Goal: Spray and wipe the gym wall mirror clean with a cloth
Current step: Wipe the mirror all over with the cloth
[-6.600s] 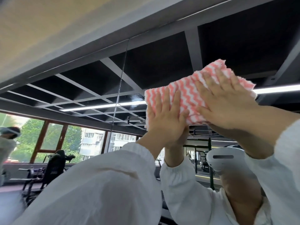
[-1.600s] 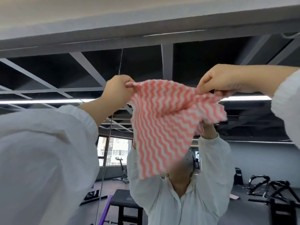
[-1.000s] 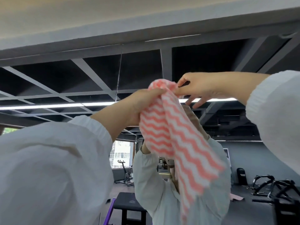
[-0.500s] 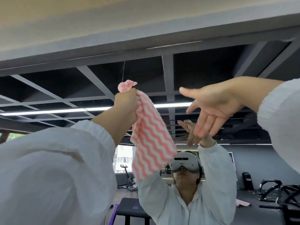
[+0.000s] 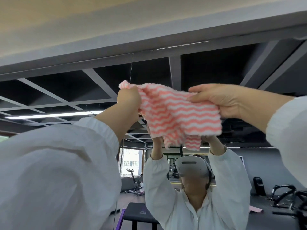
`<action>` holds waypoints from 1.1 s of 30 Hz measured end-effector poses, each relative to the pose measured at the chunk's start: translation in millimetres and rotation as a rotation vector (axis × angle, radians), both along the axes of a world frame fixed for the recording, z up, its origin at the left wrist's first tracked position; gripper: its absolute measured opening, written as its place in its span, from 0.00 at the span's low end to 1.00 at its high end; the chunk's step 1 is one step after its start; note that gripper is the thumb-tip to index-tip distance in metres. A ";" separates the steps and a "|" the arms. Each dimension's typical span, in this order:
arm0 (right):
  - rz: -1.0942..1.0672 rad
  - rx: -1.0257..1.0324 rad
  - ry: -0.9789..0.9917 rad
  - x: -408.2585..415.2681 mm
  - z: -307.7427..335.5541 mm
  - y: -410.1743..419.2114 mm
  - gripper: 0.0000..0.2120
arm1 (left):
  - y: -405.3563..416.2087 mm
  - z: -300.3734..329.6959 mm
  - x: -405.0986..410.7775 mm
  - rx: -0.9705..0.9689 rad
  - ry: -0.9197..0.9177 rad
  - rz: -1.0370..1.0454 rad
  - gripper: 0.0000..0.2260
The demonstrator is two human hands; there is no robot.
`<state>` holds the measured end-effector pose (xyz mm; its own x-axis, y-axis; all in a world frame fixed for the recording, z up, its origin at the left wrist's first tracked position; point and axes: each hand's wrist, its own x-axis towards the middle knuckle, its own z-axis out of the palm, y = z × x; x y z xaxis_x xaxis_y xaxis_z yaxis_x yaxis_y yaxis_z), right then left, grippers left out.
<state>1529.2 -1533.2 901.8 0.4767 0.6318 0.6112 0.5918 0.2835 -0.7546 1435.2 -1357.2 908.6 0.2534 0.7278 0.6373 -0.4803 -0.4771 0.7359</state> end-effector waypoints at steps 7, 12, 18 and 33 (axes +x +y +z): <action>-0.455 0.216 -0.193 1.4 18.6 -24.6 0.16 | 29.2 -4.2 -17.5 0.175 0.157 0.075 0.19; -0.614 0.137 -0.293 0.6 13.3 -11.4 0.11 | 35.7 -10.0 -3.5 0.210 0.164 0.117 0.11; -0.979 0.161 -0.719 24.3 -2.0 15.8 0.10 | 43.0 -29.3 18.4 0.351 0.226 0.300 0.10; -1.167 -0.329 -1.267 57.6 -70.3 62.1 0.30 | 29.5 -95.5 90.5 0.796 0.443 0.703 0.23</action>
<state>1586.8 -1471.2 831.5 0.1038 0.4995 0.8601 0.5727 -0.7370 0.3589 1525.7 -1327.7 813.1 0.2674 0.2287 0.9361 0.3015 -0.9425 0.1442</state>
